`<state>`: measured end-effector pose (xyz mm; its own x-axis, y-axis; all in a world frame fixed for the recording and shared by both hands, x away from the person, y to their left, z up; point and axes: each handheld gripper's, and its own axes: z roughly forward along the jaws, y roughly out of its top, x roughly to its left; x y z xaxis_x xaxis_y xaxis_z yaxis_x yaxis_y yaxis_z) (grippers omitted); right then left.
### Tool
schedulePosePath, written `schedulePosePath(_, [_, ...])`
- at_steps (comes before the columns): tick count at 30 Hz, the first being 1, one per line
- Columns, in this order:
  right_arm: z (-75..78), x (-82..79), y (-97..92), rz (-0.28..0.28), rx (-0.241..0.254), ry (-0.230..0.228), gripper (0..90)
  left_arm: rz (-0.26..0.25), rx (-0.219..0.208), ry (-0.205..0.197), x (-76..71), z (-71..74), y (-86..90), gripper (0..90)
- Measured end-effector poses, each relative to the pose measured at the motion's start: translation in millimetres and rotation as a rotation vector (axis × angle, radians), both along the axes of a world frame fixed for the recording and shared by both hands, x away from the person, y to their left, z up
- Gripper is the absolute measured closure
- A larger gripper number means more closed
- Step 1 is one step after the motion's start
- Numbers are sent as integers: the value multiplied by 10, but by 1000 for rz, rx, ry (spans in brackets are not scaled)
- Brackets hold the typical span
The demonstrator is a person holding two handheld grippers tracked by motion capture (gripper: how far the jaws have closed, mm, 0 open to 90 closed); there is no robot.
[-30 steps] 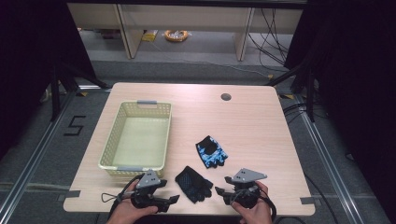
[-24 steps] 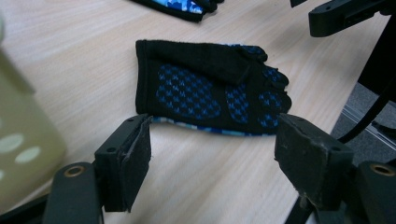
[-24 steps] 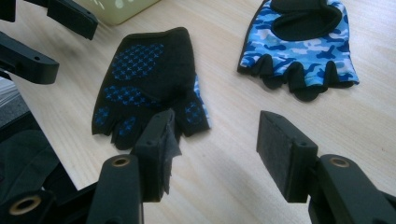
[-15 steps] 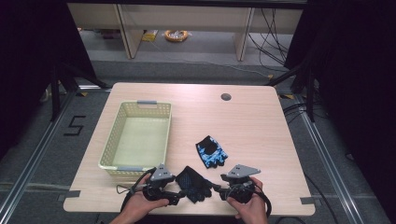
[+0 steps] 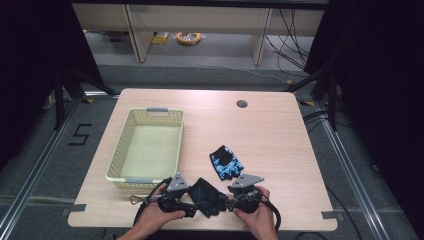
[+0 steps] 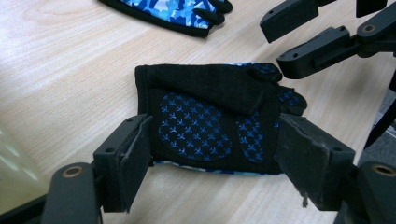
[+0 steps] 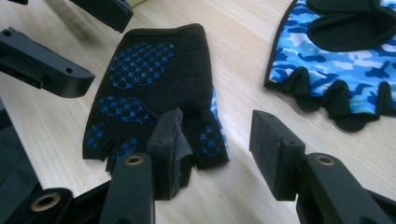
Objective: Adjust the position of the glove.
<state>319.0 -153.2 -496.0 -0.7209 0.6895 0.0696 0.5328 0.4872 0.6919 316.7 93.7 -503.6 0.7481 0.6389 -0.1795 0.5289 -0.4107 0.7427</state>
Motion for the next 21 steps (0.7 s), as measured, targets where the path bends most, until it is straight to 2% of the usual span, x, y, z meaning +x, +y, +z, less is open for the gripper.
schedulePosePath(1, [-14, 10, 15, 9, -6, -10, 558, 1, 2, -2, -1, -5, 0, 261])
schedulePosePath(2, [-7, 23, 29, 25, -29, 6, 565, 10, -6, 3, -5, -24, -12, 260])
schedulePosePath(5, [-35, 37, 56, 14, -17, -9, 567, 1, 11, 4, 2, -34, -3, 257])
schedulePosePath(6, [-35, 45, 64, 20, -31, 10, 585, 11, 13, 3, 5, -44, -3, 255])
schedulePosePath(9, [-69, 58, 84, 23, -31, -4, 605, 17, 2, 4, 3, -44, -4, 256])
schedulePosePath(10, [-78, 55, 101, 45, -52, 15, 642, 14, -3, 13, -1, -43, -3, 255])
schedulePosePath(11, [-93, 51, 116, 51, -55, 12, 668, 24, -11, 14, -9, -53, -11, 255])
schedulePosePath(12, [-102, 52, 123, 67, -73, 3, 688, 11, 8, 5, -5, -52, 1, 253])
schedulePosePath(14, [-103, 54, 126, 83, -72, -5, 716, 9, 5, 7, -7, -59, -2, 249])
schedulePosePath(15, [-104, 48, 132, 87, -64, 10, 738, 9, -1, 7, -10, -66, -6, 247])
schedulePosePath(16, [-101, 88, 94, 138, -72, -3, 786, 8, 5, 8, -9, -68, -4, 246])
schedulePosePath(17, [-120, 80, 96, 126, -47, 1, 800, 6, 11, 7, -8, -72, -3, 245])
schedulePosePath(18, [-104, 102, 74, 157, -64, -1, 805, -5, 14, 9, -13, -70, -1, 245])
schedulePosePath(19, [-101, 107, 69, 167, -67, -1, 808, 5, 3, 16, -21, -81, -9, 245])
schedulePosePath(21, [-103, 110, 71, 174, -68, -9, 816, -4, 15, 15, -22, -85, -4, 245])
